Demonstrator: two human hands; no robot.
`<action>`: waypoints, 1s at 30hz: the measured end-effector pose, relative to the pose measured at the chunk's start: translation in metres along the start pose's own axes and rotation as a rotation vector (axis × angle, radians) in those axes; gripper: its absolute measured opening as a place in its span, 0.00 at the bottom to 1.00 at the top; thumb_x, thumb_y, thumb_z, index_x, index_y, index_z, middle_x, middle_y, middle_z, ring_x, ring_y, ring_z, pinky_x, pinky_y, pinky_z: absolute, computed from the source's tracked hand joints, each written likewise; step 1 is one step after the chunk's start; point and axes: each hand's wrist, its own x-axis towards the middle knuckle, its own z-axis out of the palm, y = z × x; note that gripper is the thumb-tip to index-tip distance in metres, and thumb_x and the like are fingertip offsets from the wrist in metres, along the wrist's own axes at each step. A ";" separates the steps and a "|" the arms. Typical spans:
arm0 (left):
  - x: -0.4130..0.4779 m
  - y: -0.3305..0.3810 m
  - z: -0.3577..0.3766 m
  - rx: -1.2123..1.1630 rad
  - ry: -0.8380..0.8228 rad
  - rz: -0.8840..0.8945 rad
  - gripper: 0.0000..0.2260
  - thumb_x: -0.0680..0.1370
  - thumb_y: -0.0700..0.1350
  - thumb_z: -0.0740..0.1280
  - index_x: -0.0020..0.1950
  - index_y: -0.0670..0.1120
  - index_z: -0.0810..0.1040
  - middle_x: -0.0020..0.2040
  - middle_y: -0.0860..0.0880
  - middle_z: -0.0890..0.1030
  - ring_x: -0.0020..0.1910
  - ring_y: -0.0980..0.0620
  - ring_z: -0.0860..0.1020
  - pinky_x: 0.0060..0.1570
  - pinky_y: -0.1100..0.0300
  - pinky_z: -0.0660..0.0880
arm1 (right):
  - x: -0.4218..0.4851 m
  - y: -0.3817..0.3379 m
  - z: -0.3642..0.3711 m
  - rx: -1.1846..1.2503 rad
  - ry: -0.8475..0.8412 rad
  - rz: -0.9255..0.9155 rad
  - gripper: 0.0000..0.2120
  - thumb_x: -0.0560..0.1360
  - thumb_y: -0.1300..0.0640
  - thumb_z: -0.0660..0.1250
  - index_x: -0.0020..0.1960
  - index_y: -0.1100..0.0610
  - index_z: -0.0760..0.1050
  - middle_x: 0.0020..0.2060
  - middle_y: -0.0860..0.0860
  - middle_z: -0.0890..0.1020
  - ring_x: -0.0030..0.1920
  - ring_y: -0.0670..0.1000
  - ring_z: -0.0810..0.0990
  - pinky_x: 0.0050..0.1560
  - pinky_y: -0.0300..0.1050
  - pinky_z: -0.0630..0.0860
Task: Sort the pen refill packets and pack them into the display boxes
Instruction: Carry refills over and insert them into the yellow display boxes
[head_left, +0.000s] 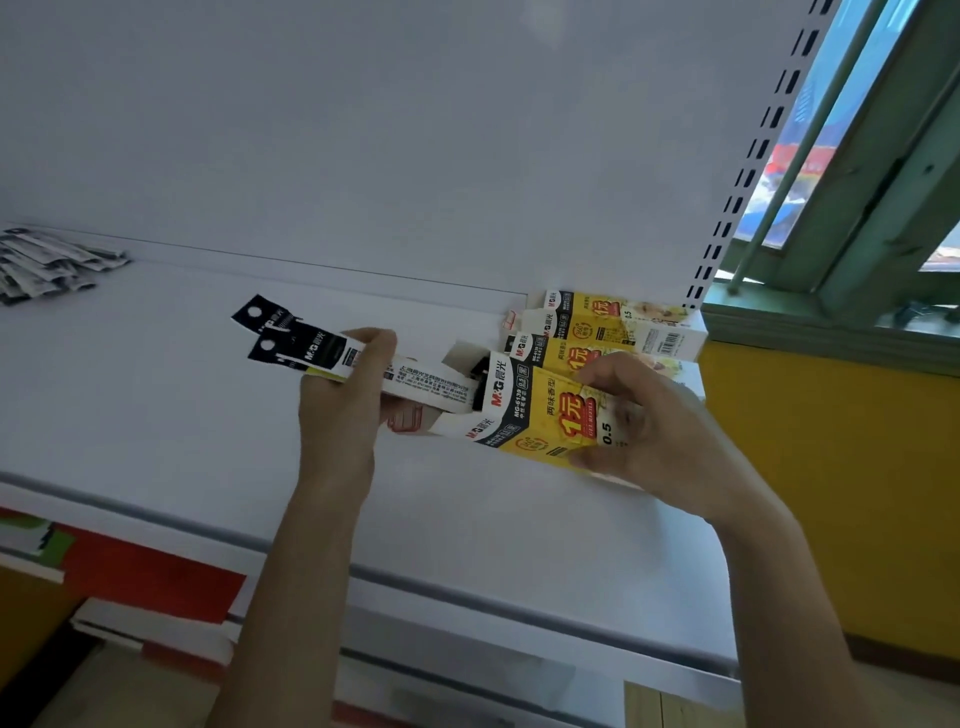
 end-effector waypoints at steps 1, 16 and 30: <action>-0.003 -0.003 0.003 0.035 0.023 0.028 0.02 0.75 0.42 0.68 0.42 0.47 0.77 0.38 0.50 0.81 0.39 0.55 0.81 0.33 0.63 0.78 | 0.002 -0.001 0.001 0.005 0.002 -0.008 0.26 0.61 0.66 0.77 0.50 0.46 0.70 0.48 0.39 0.79 0.50 0.43 0.79 0.52 0.43 0.78; -0.019 -0.011 0.020 0.179 -0.245 -0.002 0.09 0.70 0.54 0.66 0.42 0.49 0.78 0.35 0.55 0.83 0.34 0.63 0.81 0.30 0.74 0.72 | 0.009 -0.011 0.010 -0.193 0.061 -0.117 0.26 0.62 0.63 0.77 0.50 0.44 0.68 0.46 0.38 0.76 0.48 0.42 0.77 0.46 0.36 0.76; 0.011 0.003 -0.008 0.560 -0.186 0.185 0.06 0.69 0.46 0.73 0.44 0.52 0.80 0.41 0.51 0.83 0.42 0.50 0.82 0.46 0.52 0.79 | -0.001 0.002 0.005 -0.098 0.062 -0.022 0.27 0.62 0.67 0.76 0.48 0.43 0.69 0.45 0.36 0.76 0.47 0.36 0.78 0.45 0.33 0.77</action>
